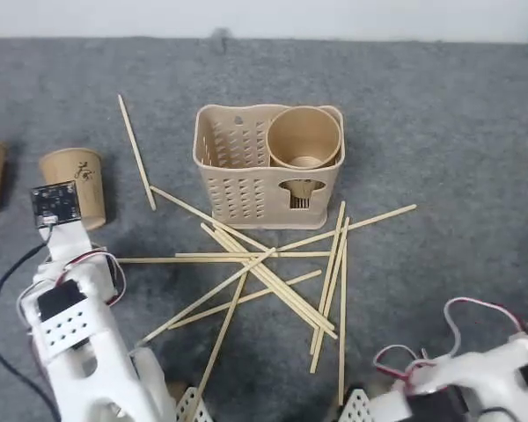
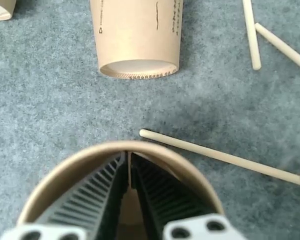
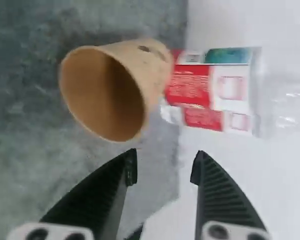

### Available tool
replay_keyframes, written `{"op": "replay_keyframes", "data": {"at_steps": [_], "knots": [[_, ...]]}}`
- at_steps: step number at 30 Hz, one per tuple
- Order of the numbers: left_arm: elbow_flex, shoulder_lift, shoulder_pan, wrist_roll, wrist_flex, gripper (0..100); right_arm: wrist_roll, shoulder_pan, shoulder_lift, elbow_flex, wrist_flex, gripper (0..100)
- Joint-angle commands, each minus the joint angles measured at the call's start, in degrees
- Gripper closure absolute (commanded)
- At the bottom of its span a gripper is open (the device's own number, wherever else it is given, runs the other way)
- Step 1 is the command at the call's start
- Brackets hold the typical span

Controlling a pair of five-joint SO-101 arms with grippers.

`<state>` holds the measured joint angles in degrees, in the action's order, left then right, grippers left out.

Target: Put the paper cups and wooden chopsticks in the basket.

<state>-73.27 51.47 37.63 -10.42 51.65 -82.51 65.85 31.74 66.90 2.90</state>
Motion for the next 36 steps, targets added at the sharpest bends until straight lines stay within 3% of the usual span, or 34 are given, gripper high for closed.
{"op": "replay_keyframes", "data": {"at_steps": [1, 17, 26, 31, 33, 36], "knots": [[0.2, 0.4, -0.3, 0.2, -0.8, 99, -0.7, -0.9, -4.9, -5.8, -2.5, 81.8], [0.1, 0.4, -0.2, 0.2, -0.8, 99, -0.5, -2.2, -32.6, -29.8, -3.7, 82.0], [0.1, 0.4, -0.2, 0.2, -0.8, 99, -0.4, -2.1, -47.8, -32.4, -32.3, 82.6], [0.1, 0.4, -0.3, 0.2, -1.0, 99, -0.4, -2.3, -53.5, -32.4, -47.0, 99.8], [0.1, 0.4, -0.3, 0.2, -1.1, 99, -0.4, -2.2, -54.7, -31.8, -51.2, 96.5], [0.1, 0.4, -0.4, 0.2, -1.1, 99, -0.4, -2.2, -54.8, -29.6, -55.0, 99.1]]}}
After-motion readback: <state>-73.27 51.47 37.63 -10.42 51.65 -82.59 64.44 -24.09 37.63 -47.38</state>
